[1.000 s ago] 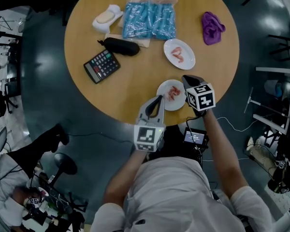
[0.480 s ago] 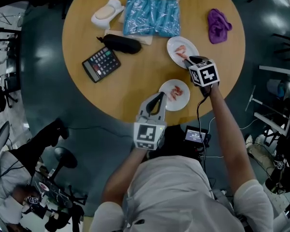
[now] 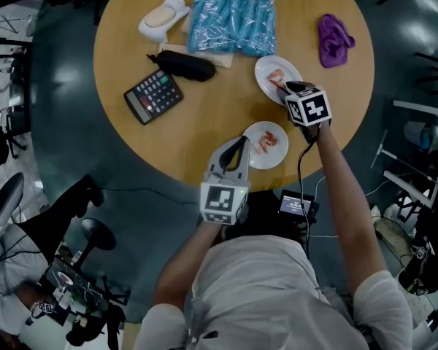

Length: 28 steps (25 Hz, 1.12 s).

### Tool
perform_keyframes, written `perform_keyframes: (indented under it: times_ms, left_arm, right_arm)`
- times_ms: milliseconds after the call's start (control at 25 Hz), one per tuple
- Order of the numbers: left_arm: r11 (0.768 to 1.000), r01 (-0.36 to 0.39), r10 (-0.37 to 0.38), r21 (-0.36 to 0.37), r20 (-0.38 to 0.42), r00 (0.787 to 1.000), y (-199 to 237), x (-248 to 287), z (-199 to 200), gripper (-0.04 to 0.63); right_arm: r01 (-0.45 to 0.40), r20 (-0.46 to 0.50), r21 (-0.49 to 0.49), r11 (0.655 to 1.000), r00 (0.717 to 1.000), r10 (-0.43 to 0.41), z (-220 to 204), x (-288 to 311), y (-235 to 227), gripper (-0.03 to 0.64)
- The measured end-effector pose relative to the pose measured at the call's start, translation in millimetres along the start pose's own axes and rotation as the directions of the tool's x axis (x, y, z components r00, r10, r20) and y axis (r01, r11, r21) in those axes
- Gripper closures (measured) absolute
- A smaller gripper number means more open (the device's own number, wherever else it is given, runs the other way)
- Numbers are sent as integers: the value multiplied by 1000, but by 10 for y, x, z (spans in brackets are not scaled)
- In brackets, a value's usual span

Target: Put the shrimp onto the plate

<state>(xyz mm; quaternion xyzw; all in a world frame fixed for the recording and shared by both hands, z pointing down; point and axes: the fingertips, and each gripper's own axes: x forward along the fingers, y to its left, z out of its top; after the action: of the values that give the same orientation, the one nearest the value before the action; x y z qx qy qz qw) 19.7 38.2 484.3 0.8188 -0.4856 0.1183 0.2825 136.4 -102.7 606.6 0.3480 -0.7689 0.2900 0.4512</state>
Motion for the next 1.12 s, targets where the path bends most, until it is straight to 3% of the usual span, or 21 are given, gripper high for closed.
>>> perform_keyframes:
  times_ms: [480, 760, 960, 1120]
  left_arm:
    - [1000, -5, 5, -10, -4, 1000, 14, 9, -48, 588]
    - [1000, -10, 10, 4, -1, 1000, 10, -80, -72, 588]
    - [1000, 3, -4, 22, 14, 1000, -72, -133, -47, 589]
    - [1000, 17, -17, 7, 24, 1000, -145, -177, -52, 588]
  right_arm:
    - [26, -7, -2, 1000, 1000, -26, 65, 66, -69, 535]
    - [53, 41, 4, 999, 998, -53, 71, -124, -18, 541]
    - [36, 84, 77, 996, 996, -42, -177, -434, 219, 541]
    - [-12, 84, 148, 989, 996, -1, -650, -724, 671, 541]
